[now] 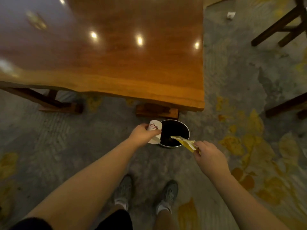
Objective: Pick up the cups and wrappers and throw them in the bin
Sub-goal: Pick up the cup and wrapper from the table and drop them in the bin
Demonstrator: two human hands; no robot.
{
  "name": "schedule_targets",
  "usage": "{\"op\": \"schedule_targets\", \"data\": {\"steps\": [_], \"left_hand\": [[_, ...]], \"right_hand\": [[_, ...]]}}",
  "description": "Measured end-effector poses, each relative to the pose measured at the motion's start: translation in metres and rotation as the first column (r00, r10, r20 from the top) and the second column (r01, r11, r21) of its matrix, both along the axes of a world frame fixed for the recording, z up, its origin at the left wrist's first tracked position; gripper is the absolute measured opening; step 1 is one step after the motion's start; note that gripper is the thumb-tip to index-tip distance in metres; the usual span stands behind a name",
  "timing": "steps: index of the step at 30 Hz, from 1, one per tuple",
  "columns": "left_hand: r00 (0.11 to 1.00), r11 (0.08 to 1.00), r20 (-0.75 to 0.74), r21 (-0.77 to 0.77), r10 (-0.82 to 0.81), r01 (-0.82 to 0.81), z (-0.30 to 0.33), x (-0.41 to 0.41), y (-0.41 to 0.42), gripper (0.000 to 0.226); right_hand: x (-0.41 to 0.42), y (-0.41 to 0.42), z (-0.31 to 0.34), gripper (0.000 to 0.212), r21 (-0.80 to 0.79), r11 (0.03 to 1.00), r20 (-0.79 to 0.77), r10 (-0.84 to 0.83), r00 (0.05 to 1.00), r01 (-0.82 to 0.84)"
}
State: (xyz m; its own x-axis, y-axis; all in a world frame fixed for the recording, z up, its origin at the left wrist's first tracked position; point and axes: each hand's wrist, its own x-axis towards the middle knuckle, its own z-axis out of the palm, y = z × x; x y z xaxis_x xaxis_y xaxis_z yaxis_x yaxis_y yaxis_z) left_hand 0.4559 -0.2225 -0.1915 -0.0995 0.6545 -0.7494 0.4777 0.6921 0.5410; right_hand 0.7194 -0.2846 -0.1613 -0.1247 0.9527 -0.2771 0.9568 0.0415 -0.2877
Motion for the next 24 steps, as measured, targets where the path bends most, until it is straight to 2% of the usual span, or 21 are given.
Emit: {"op": "schedule_targets", "data": {"steps": [5, 10, 12, 15, 17, 21, 24], "left_hand": [[0.998, 0.993, 0.032, -0.107, 0.047, -0.043, -0.122, 0.020, 0.020, 0.053], [0.982, 0.964, 0.074, -0.220, 0.172, -0.152, -0.207, 0.032, 0.032, 0.074], [0.979, 0.958, 0.094, -0.245, 0.179, -0.151, -0.228, 0.034, 0.037, 0.080], [0.976, 0.953, 0.115, -0.265, 0.185, -0.149, -0.252, 0.040, 0.043, 0.073], [0.978, 0.952, 0.094, -0.261, 0.188, -0.158, -0.264, 0.043, 0.046, 0.072], [0.987, 0.962, 0.056, -0.237, 0.151, -0.134, -0.268, 0.041, 0.054, 0.089], [0.993, 0.972, 0.055, -0.217, 0.107, -0.093, -0.262, 0.040, 0.061, 0.082]], "right_hand": [[0.006, 0.017, -0.096, 0.011, -0.064, 0.992, -0.064, -0.116, 0.991, 0.112], [0.007, 0.045, -0.184, 0.013, -0.194, 0.924, -0.143, -0.359, 0.922, 0.330], [0.005, 0.054, -0.215, 0.010, -0.262, 0.865, -0.166, -0.476, 0.863, 0.427], [0.002, 0.064, -0.249, 0.010, -0.364, 0.764, -0.200, -0.623, 0.757, 0.533], [0.000, 0.070, -0.265, 0.011, -0.432, 0.689, -0.244, -0.710, 0.661, 0.581], [-0.004, 0.084, -0.283, 0.005, -0.558, 0.532, -0.291, -0.844, 0.451, 0.637], [-0.002, 0.092, -0.283, 0.014, -0.591, 0.486, -0.286, -0.872, 0.396, 0.644]]}}
